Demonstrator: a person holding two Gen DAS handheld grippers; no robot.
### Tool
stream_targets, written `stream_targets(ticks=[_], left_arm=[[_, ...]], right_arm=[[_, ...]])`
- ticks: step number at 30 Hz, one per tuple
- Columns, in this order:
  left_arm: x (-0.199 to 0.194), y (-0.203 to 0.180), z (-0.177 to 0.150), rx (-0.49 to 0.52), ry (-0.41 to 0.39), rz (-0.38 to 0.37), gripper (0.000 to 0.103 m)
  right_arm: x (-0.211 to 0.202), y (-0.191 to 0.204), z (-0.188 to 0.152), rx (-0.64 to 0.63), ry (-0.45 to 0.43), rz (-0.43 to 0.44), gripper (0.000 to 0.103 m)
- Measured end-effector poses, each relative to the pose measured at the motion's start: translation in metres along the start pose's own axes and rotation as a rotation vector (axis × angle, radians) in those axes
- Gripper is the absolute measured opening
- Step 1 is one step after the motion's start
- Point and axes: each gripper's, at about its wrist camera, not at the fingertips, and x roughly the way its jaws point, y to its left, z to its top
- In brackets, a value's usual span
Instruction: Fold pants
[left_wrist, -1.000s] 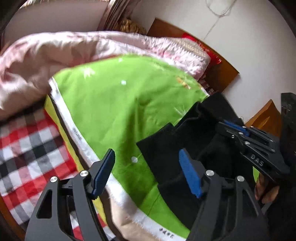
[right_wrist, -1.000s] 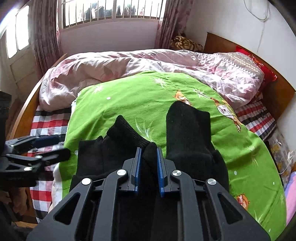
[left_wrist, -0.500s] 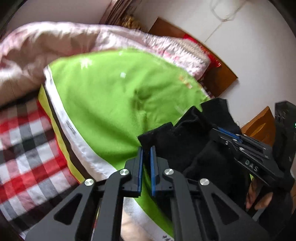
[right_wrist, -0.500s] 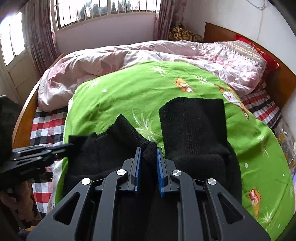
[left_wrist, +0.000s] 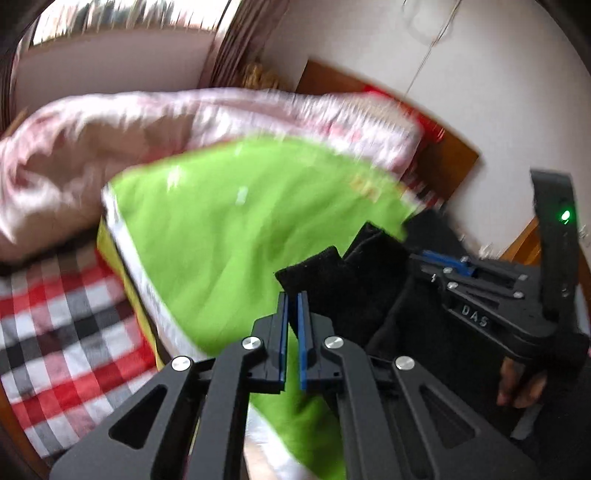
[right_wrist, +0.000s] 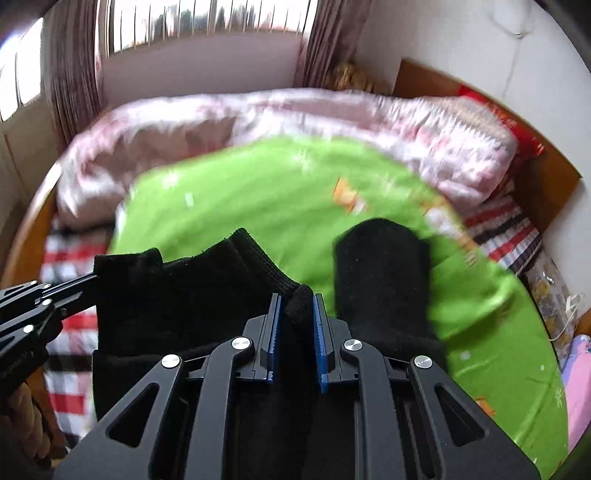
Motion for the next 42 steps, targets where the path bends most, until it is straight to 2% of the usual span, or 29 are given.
stream_targets(ticks=[3,5,6,7,8,9,10,11,12,14,17,18,20,22,24,26,28,31,33,35,36,37,40,42], left_arm=[[0.018,0.008,-0.017,0.007,0.038,0.032,0.005],[0.018,0.007,-0.018,0.026,0.031,0.061,0.013],[0.013,0.006,-0.017,0.043,0.018,0.101,0.015],[0.009,0.009,-0.017,0.047,0.000,0.133,0.022],[0.002,0.013,-0.017,0.044,-0.026,0.171,0.039],[-0.004,0.016,-0.017,0.037,-0.055,0.197,0.049],[-0.014,0.021,-0.016,0.019,-0.096,0.210,0.059],[-0.025,0.025,-0.015,-0.001,-0.136,0.203,0.063],[-0.033,0.027,-0.014,-0.008,-0.157,0.187,0.065],[-0.049,0.025,-0.011,-0.015,-0.190,0.104,0.077],[-0.053,0.006,-0.008,0.004,-0.151,-0.078,0.088],[-0.050,-0.002,-0.008,0.015,-0.119,-0.135,0.088],[-0.039,-0.017,-0.011,0.022,-0.055,-0.195,0.088],[-0.024,-0.028,-0.015,0.025,0.031,-0.259,0.089],[-0.016,-0.031,-0.019,0.002,0.073,-0.304,0.088],[-0.012,-0.029,-0.021,-0.028,0.070,-0.264,0.088],[-0.011,-0.021,-0.021,-0.075,0.061,-0.231,0.088],[-0.008,-0.010,-0.024,-0.134,0.090,-0.245,0.088],[-0.011,-0.004,-0.028,-0.136,0.091,-0.233,0.088],[-0.013,0.001,-0.032,-0.128,0.092,-0.230,0.088],[-0.013,0.003,-0.031,-0.126,0.093,-0.232,0.088],[-0.013,0.007,-0.032,-0.123,0.093,-0.235,0.089],[-0.012,0.012,-0.031,-0.129,0.090,-0.237,0.089],[-0.006,0.012,-0.026,-0.145,0.102,-0.260,0.089]], right_arm=[[0.007,0.004,-0.002,-0.006,-0.014,-0.004,0.023],[0.005,0.002,0.000,0.012,-0.006,0.044,0.042],[0.001,0.000,0.002,0.025,-0.007,0.087,0.048],[-0.011,-0.006,0.004,0.058,-0.035,0.157,0.056],[-0.022,-0.014,0.006,0.089,-0.069,0.200,0.056],[-0.036,-0.023,0.009,0.129,-0.109,0.229,0.058],[-0.056,-0.040,0.011,0.190,-0.167,0.252,0.063],[-0.074,-0.057,0.011,0.247,-0.219,0.260,0.072],[-0.085,-0.070,0.009,0.282,-0.253,0.257,0.075],[-0.104,-0.099,0.002,0.348,-0.295,0.205,0.079],[-0.091,-0.128,-0.020,0.445,-0.200,0.176,0.079],[-0.081,-0.127,-0.029,0.428,-0.156,0.160,0.079],[-0.071,-0.116,-0.042,0.369,-0.105,0.148,0.069],[-0.071,-0.097,-0.053,0.307,-0.092,0.181,0.066],[-0.076,-0.070,-0.062,0.211,-0.099,0.206,0.063],[-0.080,-0.032,-0.066,0.055,-0.081,0.150,0.057],[-0.080,-0.007,-0.065,-0.036,-0.071,0.131,0.050],[-0.064,0.012,-0.062,-0.109,-0.026,0.099,0.048],[-0.050,0.015,-0.060,-0.122,-0.003,0.057,0.045],[-0.049,0.012,-0.060,-0.111,-0.008,0.048,0.015],[-0.057,0.006,-0.060,-0.067,-0.041,0.104,0.014],[-0.065,0.000,-0.059,-0.031,-0.071,0.137,0.009],[-0.093,-0.037,-0.061,0.123,-0.161,0.219,0.008],[-0.101,-0.061,-0.061,0.230,-0.189,0.260,0.008]])
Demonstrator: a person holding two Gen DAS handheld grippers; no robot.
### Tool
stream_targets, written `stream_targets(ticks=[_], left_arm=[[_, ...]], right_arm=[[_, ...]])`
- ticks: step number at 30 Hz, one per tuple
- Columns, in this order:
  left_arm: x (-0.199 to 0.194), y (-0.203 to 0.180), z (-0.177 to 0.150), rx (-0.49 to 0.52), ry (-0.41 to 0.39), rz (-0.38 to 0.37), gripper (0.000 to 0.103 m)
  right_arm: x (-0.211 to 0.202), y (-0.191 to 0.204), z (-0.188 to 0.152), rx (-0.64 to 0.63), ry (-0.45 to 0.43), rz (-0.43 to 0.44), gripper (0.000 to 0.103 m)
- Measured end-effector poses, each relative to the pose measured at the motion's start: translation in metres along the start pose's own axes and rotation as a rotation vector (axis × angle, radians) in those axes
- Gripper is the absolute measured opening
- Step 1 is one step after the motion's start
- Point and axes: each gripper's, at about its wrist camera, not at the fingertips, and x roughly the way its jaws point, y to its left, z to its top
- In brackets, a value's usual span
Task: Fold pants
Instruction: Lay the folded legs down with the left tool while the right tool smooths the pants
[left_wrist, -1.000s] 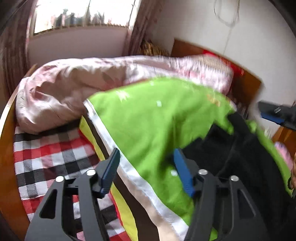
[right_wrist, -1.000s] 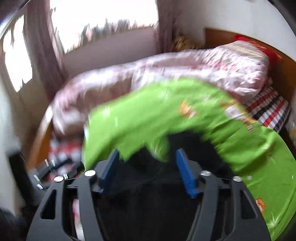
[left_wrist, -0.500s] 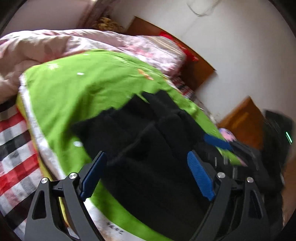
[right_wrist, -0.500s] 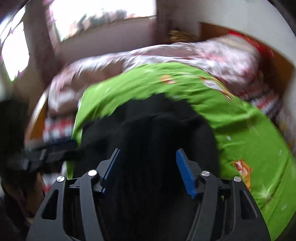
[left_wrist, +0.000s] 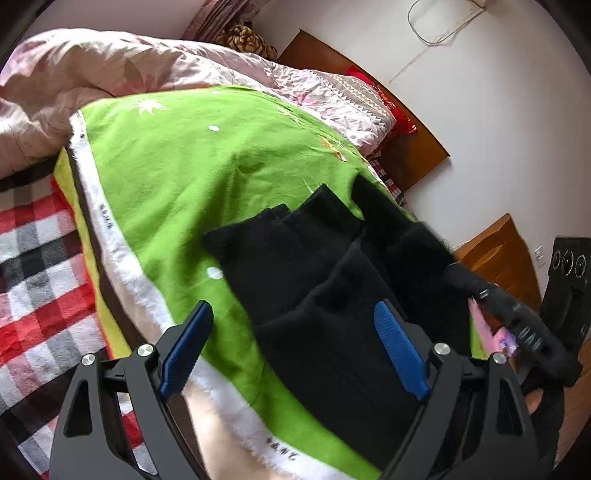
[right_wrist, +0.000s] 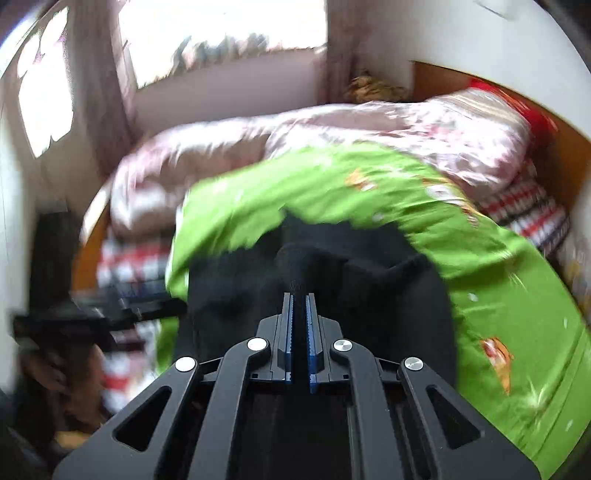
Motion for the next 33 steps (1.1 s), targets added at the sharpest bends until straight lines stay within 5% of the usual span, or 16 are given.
stream_targets(ticks=[6,9,13,16,19,21,23,27,30,33], left_arm=[[0.038,-0.025,0.024,0.011,0.111,-0.203,0.097],[0.046,-0.028,0.032,0.004,0.111,-0.176,0.096],[0.027,-0.002,0.032,-0.103,0.042,-0.061,0.092],[0.018,0.018,0.030,-0.126,0.074,-0.037,0.092],[-0.006,0.034,0.028,-0.132,0.031,0.006,0.093],[-0.018,0.045,0.025,-0.158,0.009,-0.009,0.096],[-0.024,0.049,0.025,-0.166,0.012,-0.035,0.096],[-0.018,0.037,0.021,-0.150,0.038,-0.128,0.094],[0.003,0.018,0.024,-0.105,0.082,-0.150,0.068],[0.022,0.005,0.025,-0.079,0.105,-0.121,0.067]], right_arm=[[-0.036,0.010,0.009,0.089,-0.100,0.166,0.008],[-0.045,0.051,0.003,-0.008,-0.108,0.191,0.008],[-0.009,0.079,-0.013,-0.111,-0.030,0.058,0.008],[0.025,0.076,-0.033,-0.079,0.062,0.116,0.009],[0.049,0.083,-0.051,-0.080,0.178,0.181,0.019],[0.043,0.085,-0.049,-0.075,0.172,0.236,0.032],[0.030,0.080,-0.044,-0.036,0.143,0.304,0.058],[0.000,0.075,-0.037,-0.099,0.069,0.167,0.060],[-0.009,0.079,-0.045,-0.137,0.083,0.096,0.059],[-0.030,0.069,-0.067,-0.133,0.066,0.069,0.059]])
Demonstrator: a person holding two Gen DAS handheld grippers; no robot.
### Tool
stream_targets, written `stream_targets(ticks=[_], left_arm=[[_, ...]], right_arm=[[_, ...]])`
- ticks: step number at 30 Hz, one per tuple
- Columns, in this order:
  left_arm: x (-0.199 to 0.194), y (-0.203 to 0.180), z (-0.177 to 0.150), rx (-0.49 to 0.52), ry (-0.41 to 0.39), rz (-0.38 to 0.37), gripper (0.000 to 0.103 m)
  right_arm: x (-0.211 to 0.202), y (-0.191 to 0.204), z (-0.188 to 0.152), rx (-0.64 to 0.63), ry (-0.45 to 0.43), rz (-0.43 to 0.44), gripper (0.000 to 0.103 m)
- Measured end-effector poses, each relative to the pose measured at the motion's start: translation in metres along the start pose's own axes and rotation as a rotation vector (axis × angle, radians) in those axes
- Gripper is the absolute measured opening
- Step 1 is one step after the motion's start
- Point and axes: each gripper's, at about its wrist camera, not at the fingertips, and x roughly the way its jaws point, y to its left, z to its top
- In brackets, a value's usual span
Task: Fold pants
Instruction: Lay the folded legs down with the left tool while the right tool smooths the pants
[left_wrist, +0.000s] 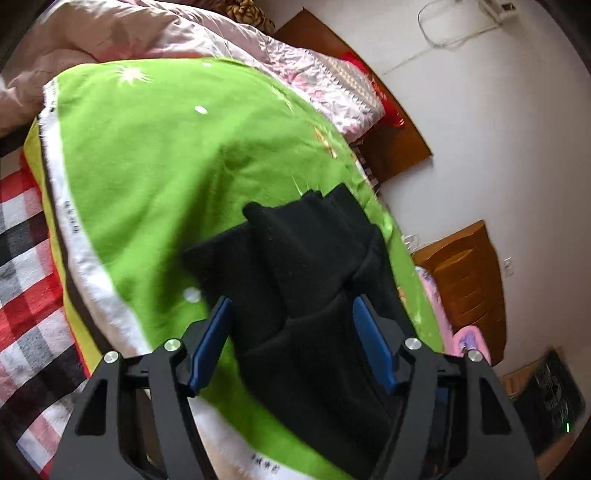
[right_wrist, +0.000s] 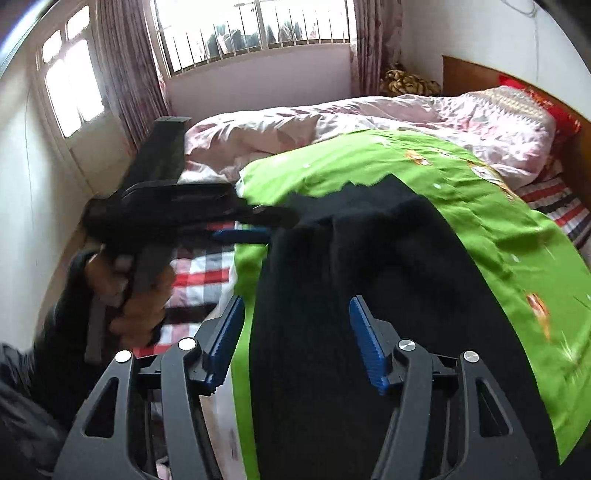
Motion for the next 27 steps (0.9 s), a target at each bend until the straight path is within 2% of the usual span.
stream_targets(ticks=[2,3,4,5,9,11,13,18,25,27], left_arm=[[0.008,-0.004,0.003,0.017,-0.004,0.023,0.064],[0.009,-0.008,0.002,0.032,-0.012,0.032,0.057],[0.011,-0.011,0.003,0.051,-0.008,0.029,0.040],[0.012,-0.014,0.003,0.065,-0.001,0.023,0.033],[0.011,-0.029,0.001,0.125,-0.021,0.094,0.034],[0.019,-0.029,0.002,0.114,-0.002,0.116,0.034],[0.024,-0.027,0.003,0.090,0.010,0.098,0.034],[0.023,-0.030,-0.001,0.089,-0.003,0.108,0.029],[0.030,-0.022,0.001,0.072,-0.004,0.095,0.034],[0.030,-0.026,0.000,0.086,-0.004,0.108,0.027]], right_arm=[[-0.014,-0.003,-0.019,0.020,-0.010,-0.039,0.059],[-0.028,-0.006,-0.033,0.035,-0.014,-0.065,0.059],[-0.037,-0.006,-0.043,0.042,-0.017,-0.084,0.059],[-0.048,-0.005,-0.056,0.039,-0.017,-0.110,0.059],[-0.071,0.008,-0.103,-0.018,0.029,-0.195,0.056],[-0.073,0.009,-0.123,-0.006,0.066,-0.189,0.040],[-0.073,0.010,-0.134,-0.003,0.094,-0.186,0.033],[-0.069,0.010,-0.136,-0.018,0.085,-0.175,0.031],[-0.068,0.014,-0.138,-0.051,0.107,-0.188,0.034],[-0.063,0.022,-0.137,-0.107,0.122,-0.230,0.034]])
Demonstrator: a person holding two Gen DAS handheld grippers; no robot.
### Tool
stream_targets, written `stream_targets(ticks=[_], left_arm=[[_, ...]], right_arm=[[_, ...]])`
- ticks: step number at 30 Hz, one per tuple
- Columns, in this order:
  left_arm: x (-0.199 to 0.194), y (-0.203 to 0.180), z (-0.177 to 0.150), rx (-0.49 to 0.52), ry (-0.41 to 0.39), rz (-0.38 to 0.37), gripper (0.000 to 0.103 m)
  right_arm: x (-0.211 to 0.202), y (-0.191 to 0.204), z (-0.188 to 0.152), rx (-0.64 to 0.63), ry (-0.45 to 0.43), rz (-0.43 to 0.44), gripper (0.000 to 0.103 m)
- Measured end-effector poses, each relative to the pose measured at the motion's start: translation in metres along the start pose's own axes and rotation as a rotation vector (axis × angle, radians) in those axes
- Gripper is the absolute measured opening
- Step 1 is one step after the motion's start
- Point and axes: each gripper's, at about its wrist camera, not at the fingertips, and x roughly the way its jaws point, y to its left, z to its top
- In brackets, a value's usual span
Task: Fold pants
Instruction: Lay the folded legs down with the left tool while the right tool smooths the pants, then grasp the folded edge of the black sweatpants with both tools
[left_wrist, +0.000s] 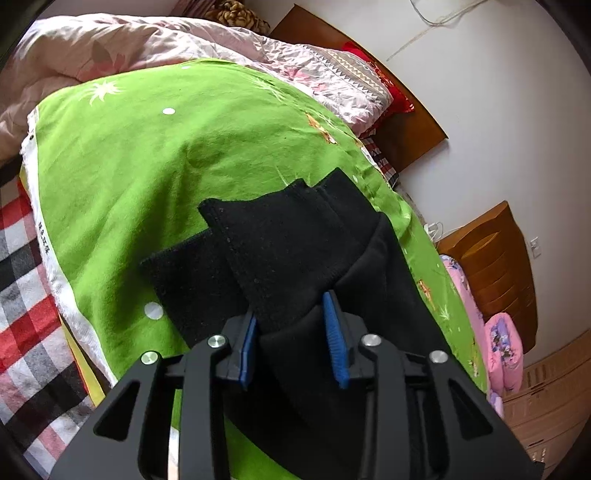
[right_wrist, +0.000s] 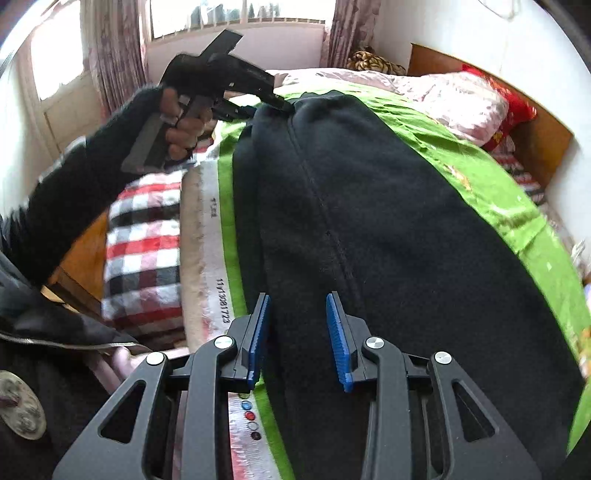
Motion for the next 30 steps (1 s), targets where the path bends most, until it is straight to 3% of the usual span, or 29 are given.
stream_targets(ticks=[1,4,10,15,17,19,23,24,25,27,28,29,30], left_arm=[[-0.001,-0.003,0.000,0.010,0.002,0.000,0.020],[-0.011,-0.013,0.000,0.041,-0.030,0.011,0.017],[-0.045,-0.025,0.002,0.074,-0.061,-0.046,0.017],[-0.026,0.006,-0.015,0.017,0.015,-0.002,0.017],[-0.022,0.019,-0.024,-0.008,0.010,-0.038,0.018],[-0.024,0.022,-0.022,-0.005,0.002,-0.070,0.018],[-0.022,0.016,-0.015,0.039,0.002,-0.040,0.020],[-0.020,0.015,-0.014,0.048,0.002,-0.022,0.024],[-0.019,0.014,-0.016,0.066,-0.004,0.012,0.034],[-0.022,0.014,-0.020,0.089,-0.038,0.105,0.061],[-0.024,0.015,-0.022,0.089,-0.047,0.146,0.083],[-0.029,0.017,-0.024,0.087,-0.068,0.181,0.086],[-0.041,0.017,-0.028,0.092,-0.112,0.216,0.086]], right_arm=[[0.000,0.003,0.000,-0.026,0.003,-0.023,0.031],[-0.009,0.007,0.001,-0.067,-0.029,-0.078,0.005],[-0.050,-0.017,0.003,0.034,-0.123,-0.052,0.005],[-0.029,0.004,-0.007,-0.015,-0.051,-0.024,0.005],[-0.018,0.011,-0.012,-0.034,-0.026,-0.037,0.005],[-0.021,0.008,-0.010,-0.015,-0.041,-0.032,0.005],[-0.030,0.006,-0.004,-0.012,-0.062,-0.036,0.006],[-0.026,0.006,-0.004,-0.009,-0.059,-0.041,0.007],[-0.017,0.005,-0.007,0.015,-0.039,-0.014,0.009],[-0.006,0.007,-0.013,0.039,-0.015,0.029,0.021],[-0.013,0.006,-0.015,0.037,-0.040,0.068,0.039],[-0.019,0.006,-0.016,0.049,-0.047,0.097,0.050],[-0.028,0.005,-0.019,0.065,-0.064,0.100,0.049]])
